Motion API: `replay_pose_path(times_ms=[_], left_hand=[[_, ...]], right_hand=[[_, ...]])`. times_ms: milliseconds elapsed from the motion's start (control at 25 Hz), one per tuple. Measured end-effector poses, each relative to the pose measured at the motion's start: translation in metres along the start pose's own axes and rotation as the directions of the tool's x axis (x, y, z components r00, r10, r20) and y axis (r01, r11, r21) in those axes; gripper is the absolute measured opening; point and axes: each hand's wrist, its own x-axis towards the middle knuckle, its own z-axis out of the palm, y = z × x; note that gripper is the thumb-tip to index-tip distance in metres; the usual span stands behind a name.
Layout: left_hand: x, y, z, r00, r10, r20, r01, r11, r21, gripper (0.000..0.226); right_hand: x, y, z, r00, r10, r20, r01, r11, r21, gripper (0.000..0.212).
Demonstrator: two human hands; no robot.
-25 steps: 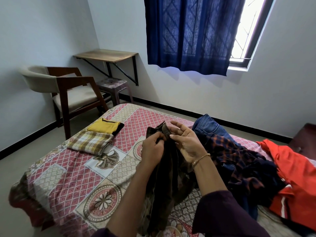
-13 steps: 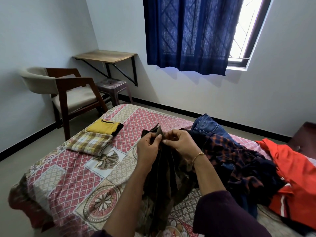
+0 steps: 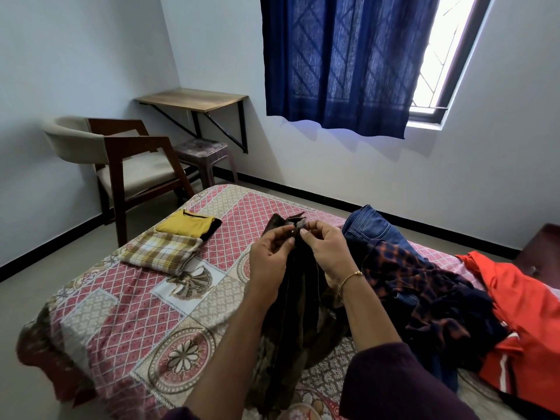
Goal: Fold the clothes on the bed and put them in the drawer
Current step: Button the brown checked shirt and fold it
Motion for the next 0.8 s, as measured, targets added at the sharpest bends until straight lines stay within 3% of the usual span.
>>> replay_pose_path(times_ms=[160, 320, 400, 680, 800], left_hand=[[0.0034, -0.005, 0.0003, 0.985, 0.107, -0.132, -0.076, 0.971, 0.225, 0.016], [0.0022, -0.0058, 0.0013, 0.907, 0.402, -0.126, -0.275, 0.792, 0.546, 0.016], [0.0017, -0.0049, 0.002, 0.88, 0.456, -0.129, -0.296, 0.741, 0.603, 0.016], [-0.0022, -0.0047, 0.0021, 0.939, 0.279, -0.203, -0.177, 0.895, 0.409, 0.009], [-0.0019, -0.0063, 0.0033, 0.947, 0.238, -0.215, -0.139, 0.908, 0.395, 0.009]], right_hand=[[-0.0018, -0.0003, 0.0015, 0.999, -0.009, 0.039, 0.009, 1.0, -0.008, 0.011], [-0.004, -0.0016, 0.003, 0.999, 0.0, 0.044, -0.003, 0.998, 0.064, 0.014], [-0.004, -0.0012, 0.0041, 0.999, -0.003, 0.035, 0.001, 0.998, 0.062, 0.015], [-0.0035, -0.0024, 0.0022, 1.0, 0.018, -0.004, -0.018, 0.996, 0.087, 0.014], [-0.0044, -0.0025, 0.0008, 1.0, 0.003, 0.001, -0.003, 0.995, 0.102, 0.015]])
